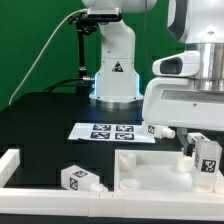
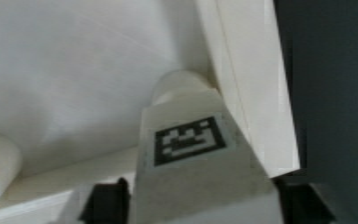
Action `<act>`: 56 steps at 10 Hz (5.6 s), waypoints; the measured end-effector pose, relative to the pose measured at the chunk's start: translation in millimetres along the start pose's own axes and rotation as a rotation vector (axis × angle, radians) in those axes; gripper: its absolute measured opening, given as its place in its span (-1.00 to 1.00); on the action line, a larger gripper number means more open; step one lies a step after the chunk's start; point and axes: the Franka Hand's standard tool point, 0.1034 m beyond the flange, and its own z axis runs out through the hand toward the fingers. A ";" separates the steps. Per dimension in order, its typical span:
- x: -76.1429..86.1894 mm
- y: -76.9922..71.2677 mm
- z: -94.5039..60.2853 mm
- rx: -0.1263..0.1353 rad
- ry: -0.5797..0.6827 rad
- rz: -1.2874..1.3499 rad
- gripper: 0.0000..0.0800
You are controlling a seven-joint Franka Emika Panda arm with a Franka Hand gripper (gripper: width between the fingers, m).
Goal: Assemble one leg
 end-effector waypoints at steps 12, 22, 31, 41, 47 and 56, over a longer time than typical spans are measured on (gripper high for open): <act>-1.6 5.1 2.5 0.036 -0.027 1.326 -0.26; -7.8 -2.4 3.2 -0.004 -0.008 0.243 0.62; -3.3 2.7 4.2 -0.037 0.017 0.068 -0.29; -4.3 1.1 6.4 -0.027 0.025 0.810 -0.28; -4.0 -3.0 7.6 0.047 -0.060 1.543 -0.28; -12.8 -7.1 10.1 0.049 -0.056 0.707 0.62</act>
Offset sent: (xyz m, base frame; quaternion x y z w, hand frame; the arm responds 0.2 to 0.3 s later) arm 0.0000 0.0000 0.0000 0.0000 0.0000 0.1938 0.9810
